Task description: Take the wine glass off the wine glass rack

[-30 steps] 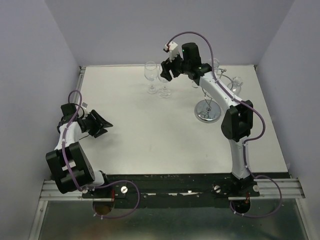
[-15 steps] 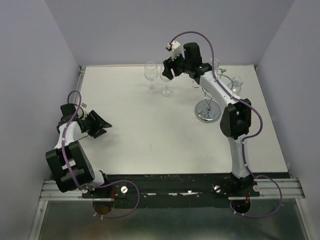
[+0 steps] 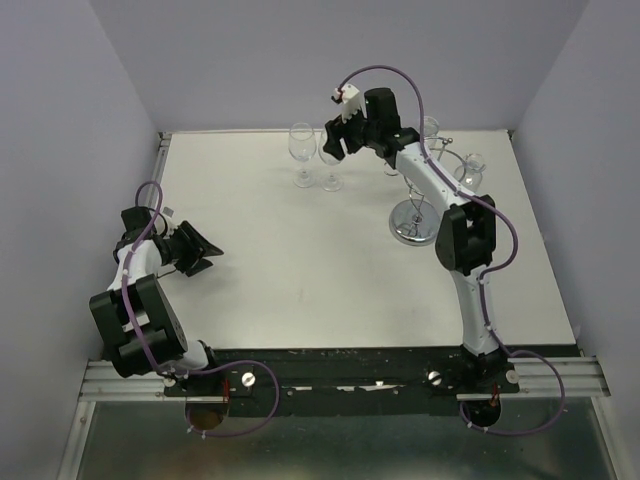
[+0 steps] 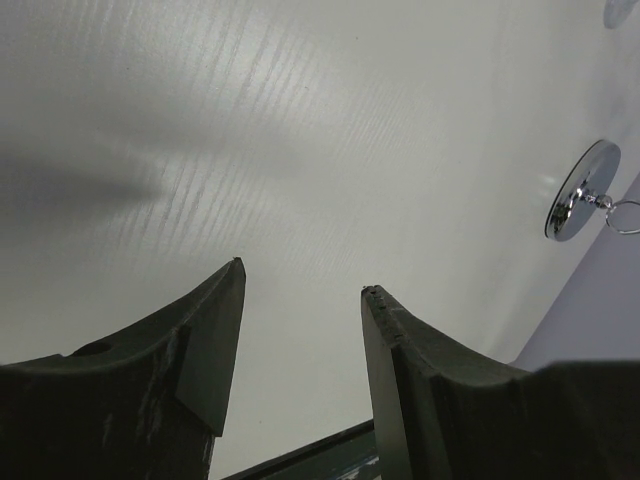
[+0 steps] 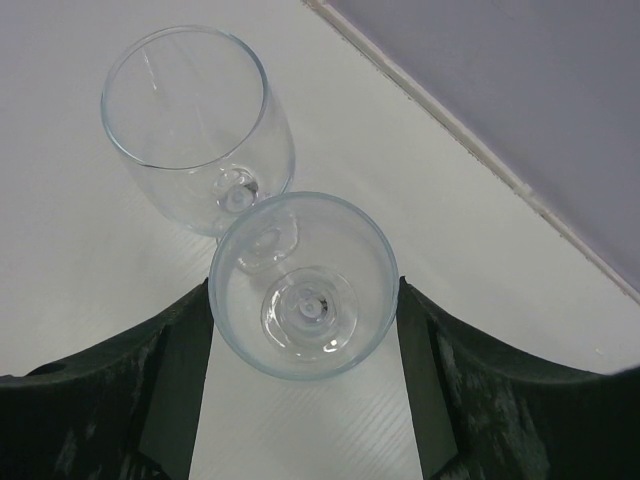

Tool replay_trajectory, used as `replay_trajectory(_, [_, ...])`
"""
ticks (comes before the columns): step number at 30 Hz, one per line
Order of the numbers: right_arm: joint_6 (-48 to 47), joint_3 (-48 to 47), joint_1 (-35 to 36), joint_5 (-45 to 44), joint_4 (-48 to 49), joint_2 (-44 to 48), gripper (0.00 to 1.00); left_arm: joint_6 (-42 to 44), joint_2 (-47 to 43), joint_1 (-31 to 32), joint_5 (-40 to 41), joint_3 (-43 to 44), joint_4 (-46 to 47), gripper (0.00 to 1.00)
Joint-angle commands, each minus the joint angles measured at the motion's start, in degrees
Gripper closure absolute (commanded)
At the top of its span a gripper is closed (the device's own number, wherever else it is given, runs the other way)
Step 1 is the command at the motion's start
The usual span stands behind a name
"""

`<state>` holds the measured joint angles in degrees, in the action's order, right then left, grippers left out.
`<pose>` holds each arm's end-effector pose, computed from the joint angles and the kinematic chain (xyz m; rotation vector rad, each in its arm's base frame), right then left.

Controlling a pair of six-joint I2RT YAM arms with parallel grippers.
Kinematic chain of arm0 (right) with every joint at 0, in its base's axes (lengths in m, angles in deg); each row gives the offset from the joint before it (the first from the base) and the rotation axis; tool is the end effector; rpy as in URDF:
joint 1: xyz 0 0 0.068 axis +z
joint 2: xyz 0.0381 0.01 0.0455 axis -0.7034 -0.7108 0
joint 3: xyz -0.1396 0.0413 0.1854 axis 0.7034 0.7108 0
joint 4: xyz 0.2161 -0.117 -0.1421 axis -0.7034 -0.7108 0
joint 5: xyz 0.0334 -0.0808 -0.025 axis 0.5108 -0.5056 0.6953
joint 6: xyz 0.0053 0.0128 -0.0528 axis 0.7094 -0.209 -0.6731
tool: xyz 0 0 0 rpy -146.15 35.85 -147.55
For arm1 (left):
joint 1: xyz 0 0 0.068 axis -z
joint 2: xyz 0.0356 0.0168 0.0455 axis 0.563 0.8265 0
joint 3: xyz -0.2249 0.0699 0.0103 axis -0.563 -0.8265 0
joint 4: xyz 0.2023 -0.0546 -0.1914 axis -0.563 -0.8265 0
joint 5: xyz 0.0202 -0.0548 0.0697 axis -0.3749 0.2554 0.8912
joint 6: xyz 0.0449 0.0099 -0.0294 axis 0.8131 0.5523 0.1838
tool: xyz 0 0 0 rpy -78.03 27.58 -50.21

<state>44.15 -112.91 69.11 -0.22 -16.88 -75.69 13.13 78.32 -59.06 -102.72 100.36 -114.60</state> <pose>0.4861 0.2345 0.2664 -0.8643 1.8263 0.4790 0.2656 0.0987 0.1389 -0.8968 2.4358 -0.8520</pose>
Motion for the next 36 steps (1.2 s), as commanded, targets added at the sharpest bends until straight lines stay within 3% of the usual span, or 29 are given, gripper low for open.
replay_trajectory(1, [0.38,-3.55,-0.23,-0.25,2.57,-1.95,0.44,0.87,0.26,-0.60,1.20,1.09,0.24,0.41])
replay_trajectory(17, [2.40,-7.50,-1.20,-1.84,2.04,-5.12,0.39,0.61,0.26,-0.69,1.64,1.09,0.68,0.41])
replay_trajectory(23, [3.63,-7.24,-1.73,-1.31,2.13,-4.86,0.31,0.52,0.70,-0.69,1.73,1.27,0.86,0.41])
replay_trajectory(29, [4.51,-6.71,-1.90,-0.52,2.66,-3.72,0.17,0.43,0.70,-0.69,1.73,1.09,1.12,0.41])
replay_trajectory(36, [6.35,-6.89,-1.90,0.62,2.83,-2.57,0.11,0.26,-0.17,-0.69,1.47,0.48,2.09,0.41])
